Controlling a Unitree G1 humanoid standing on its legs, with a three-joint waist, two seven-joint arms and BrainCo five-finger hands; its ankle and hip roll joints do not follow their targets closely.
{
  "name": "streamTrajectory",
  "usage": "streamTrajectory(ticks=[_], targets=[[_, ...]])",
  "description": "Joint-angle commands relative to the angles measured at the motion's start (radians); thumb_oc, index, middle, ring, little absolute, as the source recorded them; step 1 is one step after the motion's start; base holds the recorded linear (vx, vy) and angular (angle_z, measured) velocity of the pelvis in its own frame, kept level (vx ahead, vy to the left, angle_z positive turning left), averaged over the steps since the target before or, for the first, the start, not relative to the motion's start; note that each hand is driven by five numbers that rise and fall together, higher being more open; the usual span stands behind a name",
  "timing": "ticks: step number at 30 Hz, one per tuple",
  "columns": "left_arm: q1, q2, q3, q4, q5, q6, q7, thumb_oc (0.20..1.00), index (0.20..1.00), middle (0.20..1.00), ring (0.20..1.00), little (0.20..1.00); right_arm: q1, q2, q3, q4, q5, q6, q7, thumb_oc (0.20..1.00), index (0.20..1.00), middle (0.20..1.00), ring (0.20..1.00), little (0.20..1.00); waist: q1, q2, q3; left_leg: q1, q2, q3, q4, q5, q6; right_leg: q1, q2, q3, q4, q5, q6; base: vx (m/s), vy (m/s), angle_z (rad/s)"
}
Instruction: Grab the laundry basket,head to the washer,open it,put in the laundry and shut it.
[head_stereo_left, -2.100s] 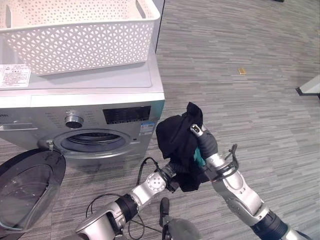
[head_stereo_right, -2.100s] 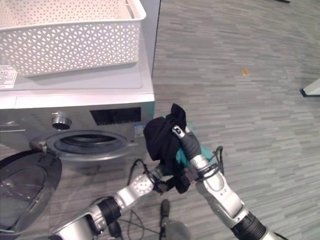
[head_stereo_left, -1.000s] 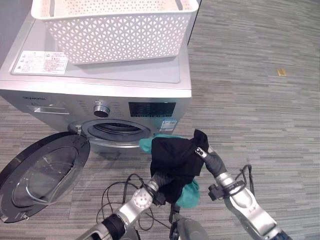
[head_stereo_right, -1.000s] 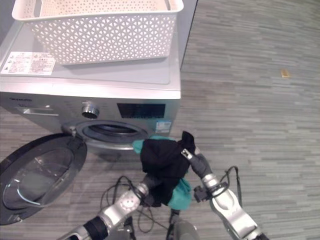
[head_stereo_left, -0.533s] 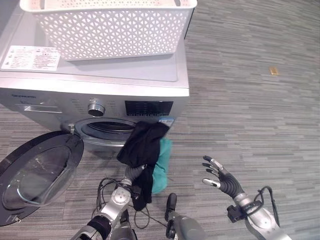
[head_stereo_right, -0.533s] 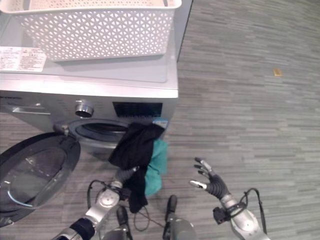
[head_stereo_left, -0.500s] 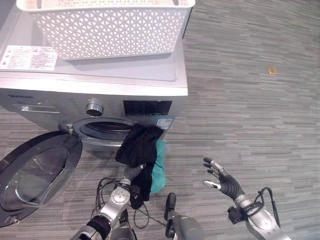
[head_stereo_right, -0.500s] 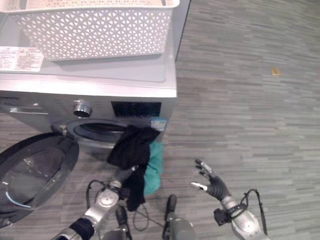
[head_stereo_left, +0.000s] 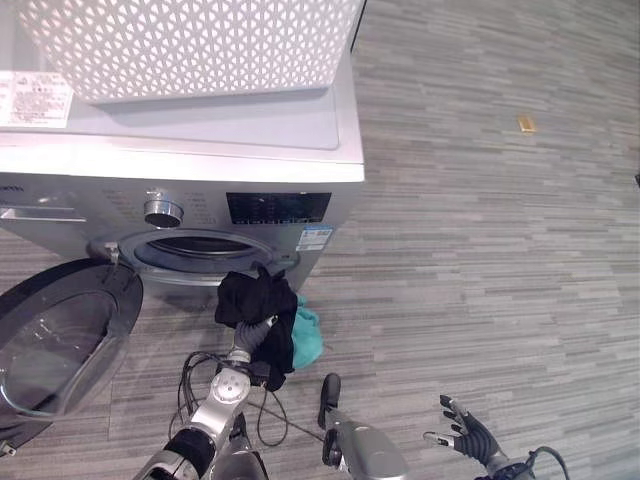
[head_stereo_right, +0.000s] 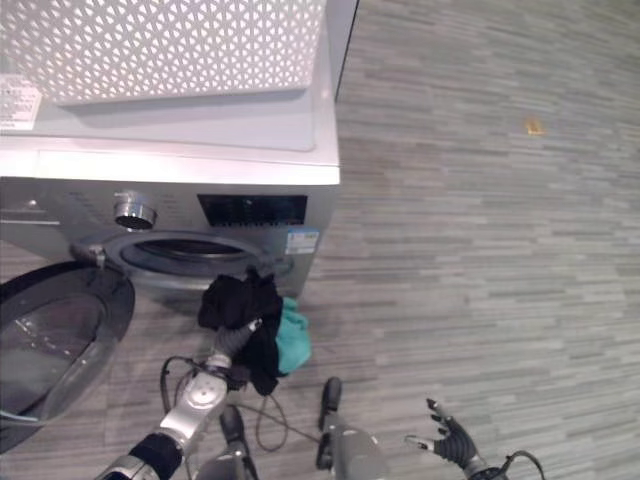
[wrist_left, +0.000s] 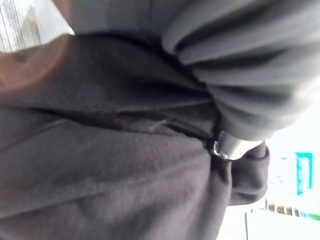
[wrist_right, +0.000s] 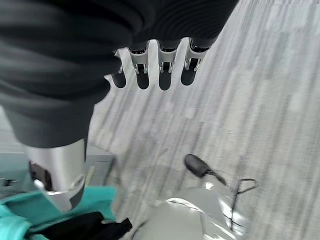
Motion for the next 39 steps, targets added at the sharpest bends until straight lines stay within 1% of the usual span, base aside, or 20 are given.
streamTrajectory(ticks=[1,3,4,5,6,7,10,11,13,17,20,23,25,26,30,33,34,36,37,39], targets=[[-0.141,-0.067,0.07,0.095,-0.034,-0.111,0.074,0.2,0.2,0.2,0.2,0.2,-0.05,0.01,0.01,-0.009,-0.003,-0.01,-0.038,1.0,1.0,1.0,1.0,1.0,0.01,-0.045,0.005,-0.021,0.034,-0.01,0.015,0.006,-0.039,-0.015,-0.047,0.03,0.087,-0.049,0.076,-0.07,-0.046,0.0],[-0.16,-0.07,0.082,0.12,-0.042,-0.113,0.088,0.2,0.2,0.2,0.2,0.2,-0.059,0.019,0.02,-0.002,0.001,-0.012,-0.044,1.0,1.0,1.0,1.0,1.0,0.007,-0.05,0.008,-0.028,0.036,-0.01,0.017,0.008,-0.04,-0.023,-0.046,0.031,0.088,-0.047,0.075,-0.05,-0.031,0.0],[-0.178,-0.067,0.098,0.14,-0.053,-0.114,0.104,0.2,0.2,0.2,0.2,0.2,-0.065,0.022,0.029,-0.001,0.005,-0.012,-0.045,1.0,1.0,1.0,1.0,1.0,0.006,-0.056,0.014,-0.037,0.039,-0.008,0.019,0.009,-0.041,-0.033,-0.045,0.032,0.089,-0.045,0.075,-0.06,-0.043,-0.03],[-0.22,-0.065,0.137,0.176,-0.09,-0.122,0.122,0.2,0.2,0.2,0.2,0.2,-0.083,0.049,0.036,0.043,0.025,-0.009,-0.058,1.0,1.0,1.0,1.0,1.0,0.002,-0.066,0.022,-0.053,0.043,-0.007,0.024,0.013,-0.043,-0.049,-0.043,0.033,0.091,-0.042,0.074,-0.06,-0.043,-0.03],[-0.222,-0.064,0.137,0.177,-0.09,-0.122,0.122,0.2,0.2,0.2,0.2,0.2,-0.085,0.049,0.036,0.044,0.025,-0.01,-0.058,1.0,1.0,1.0,1.0,1.0,0.001,-0.066,0.022,-0.054,0.043,-0.008,0.024,0.013,-0.043,-0.05,-0.043,0.033,0.092,-0.042,0.074,0.02,-0.032,-0.03],[-0.238,-0.057,0.148,0.187,-0.103,-0.124,0.129,0.2,0.2,0.2,0.2,0.2,-0.094,0.062,0.039,0.073,0.04,-0.005,-0.063,1.0,1.0,1.0,1.0,1.0,0.001,-0.063,0.022,-0.048,0.048,-0.017,0.019,-0.007,-0.051,-0.047,-0.035,0.043,0.091,-0.057,0.082,0.05,-0.014,-0.01],[-0.295,-0.024,0.185,0.226,-0.156,-0.127,0.125,0.2,0.2,0.2,0.2,0.2,-0.131,0.125,0.028,0.242,0.068,0.011,-0.083,1.0,1.0,1.0,1.0,1.0,-0.002,-0.071,0.034,-0.08,0.052,-0.018,0.038,-0.009,-0.052,-0.07,-0.033,0.042,0.093,-0.051,0.081,-0.03,-0.047,0.0],[-0.324,-0.014,0.193,0.231,-0.186,-0.129,0.117,0.2,0.2,0.2,0.2,0.2,-0.14,0.161,0.023,0.354,0.068,0.029,-0.095,1.0,1.0,1.0,1.0,1.0,-0.002,-0.072,0.035,-0.102,0.054,-0.022,0.05,-0.011,-0.053,-0.082,-0.032,0.039,0.094,-0.048,0.079,-0.05,-0.055,0.03],[-0.341,-0.01,0.197,0.237,-0.203,-0.13,0.11,0.2,0.2,0.2,0.2,0.2,-0.144,0.178,0.025,0.401,0.067,0.037,-0.097,1.0,1.0,1.0,1.0,1.0,-0.004,-0.073,0.035,-0.114,0.055,-0.023,0.057,-0.012,-0.053,-0.088,-0.032,0.037,0.094,-0.047,0.079,-0.03,-0.034,0.03],[-0.397,0.012,0.186,0.253,-0.219,-0.123,0.1,0.2,0.2,0.2,0.2,0.2,-0.175,0.206,0.047,0.587,0.005,0.082,-0.105,1.0,1.0,1.0,1.0,1.0,0.001,-0.064,0.04,-0.151,0.051,-0.034,0.085,-0.018,-0.05,-0.108,-0.036,0.035,0.102,-0.048,0.072,-0.02,-0.023,0.02],[-0.426,0.015,0.18,0.266,-0.228,-0.119,0.087,0.2,0.2,0.2,0.2,0.2,-0.2,0.213,0.093,0.661,-0.063,0.106,-0.088,1.0,1.0,1.0,1.0,1.0,0.004,-0.058,0.035,-0.169,0.052,-0.042,0.105,-0.027,-0.047,-0.121,-0.041,0.035,0.115,-0.054,0.068,-0.02,-0.014,0.07],[-0.468,0.021,0.156,0.265,-0.219,-0.104,0.074,0.2,0.2,0.2,0.2,0.2,-0.203,0.194,0.183,0.684,-0.243,0.144,-0.071,1.0,1.0,1.0,1.0,1.0,0.006,-0.057,0.037,-0.207,0.049,-0.058,0.154,-0.046,-0.043,-0.141,-0.046,0.039,0.138,-0.065,0.058,-0.06,-0.025,0.08],[-0.478,0.019,0.151,0.269,-0.216,-0.101,0.073,0.2,0.2,0.2,0.2,0.2,-0.204,0.189,0.192,0.687,-0.273,0.151,-0.067,1.0,1.0,1.0,1.0,1.0,0.004,-0.057,0.038,-0.221,0.048,-0.065,0.167,-0.051,-0.042,-0.15,-0.046,0.039,0.143,-0.067,0.056,-0.06,-0.029,0.12],[-0.502,0.015,0.137,0.272,-0.217,-0.096,0.065,0.2,0.2,0.2,0.2,0.2,-0.203,0.18,0.2,0.687,-0.308,0.156,-0.063,1.0,1.0,1.0,1.0,1.0,-0.001,-0.055,0.042,-0.261,0.044,-0.077,0.202,-0.059,-0.039,-0.176,-0.046,0.039,0.157,-0.069,0.052,-0.06,-0.032,0.16],[-0.542,0.02,0.135,0.296,-0.227,-0.09,0.057,0.2,0.2,0.2,0.2,0.2,-0.196,0.17,0.199,0.665,-0.325,0.152,-0.066,1.0,1.0,1.0,1.0,1.0,-0.017,-0.051,0.037,-0.333,0.04,-0.101,0.264,-0.082,-0.031,-0.239,-0.046,0.05,0.206,-0.087,0.04,-0.09,-0.022,0.15],[-0.611,0.042,0.149,0.34,-0.265,-0.088,0.063,0.2,0.2,0.2,0.2,0.2,-0.204,0.153,0.176,0.623,-0.293,0.143,-0.079,1.0,1.0,1.0,1.0,1.0,-0.038,-0.048,0.031,-0.432,0.053,-0.125,0.359,-0.119,-0.015,-0.352,-0.056,0.07,0.319,-0.123,0.025,-0.12,0.026,0.06],[-0.613,0.042,0.15,0.342,-0.266,-0.089,0.062,0.2,0.2,0.2,0.2,0.2,-0.205,0.152,0.176,0.622,-0.292,0.143,-0.079,1.0,1.0,1.0,1.0,1.0,-0.039,-0.047,0.029,-0.438,0.054,-0.127,0.363,-0.121,-0.014,-0.357,-0.056,0.07,0.323,-0.125,0.025,-0.07,0.02,0.09],[-0.67,0.081,0.18,0.371,-0.291,-0.086,0.078,0.2,0.2,0.2,0.2,0.2,-0.223,0.125,0.153,0.538,-0.251,0.121,-0.094,1.0,1.0,1.0,1.0,1.0,-0.05,-0.047,0.028,-0.506,0.068,-0.141,0.433,-0.14,-0.01,-0.422,-0.068,0.075,0.398,-0.147,0.022,-0.07,0.007,0.05],[-0.672,0.081,0.181,0.372,-0.292,-0.087,0.077,0.2,0.2,0.2,0.2,0.2,-0.224,0.124,0.153,0.536,-0.25,0.122,-0.093,1.0,1.0,1.0,1.0,1.0,-0.052,-0.046,0.027,-0.512,0.069,-0.143,0.437,-0.142,-0.009,-0.427,-0.069,0.075,0.401,-0.149,0.022,-0.07,-0.013,0.01],[-0.715,0.117,0.206,0.389,-0.316,-0.086,0.088,0.2,0.2,0.2,0.2,0.2,-0.24,0.106,0.149,0.456,-0.215,0.1,-0.092,1.0,1.0,1.0,1.0,1.0,-0.057,-0.046,0.028,-0.563,0.072,-0.154,0.483,-0.155,-0.005,-0.478,-0.077,0.074,0.459,-0.166,0.016,-0.06,-0.016,-0.01]])
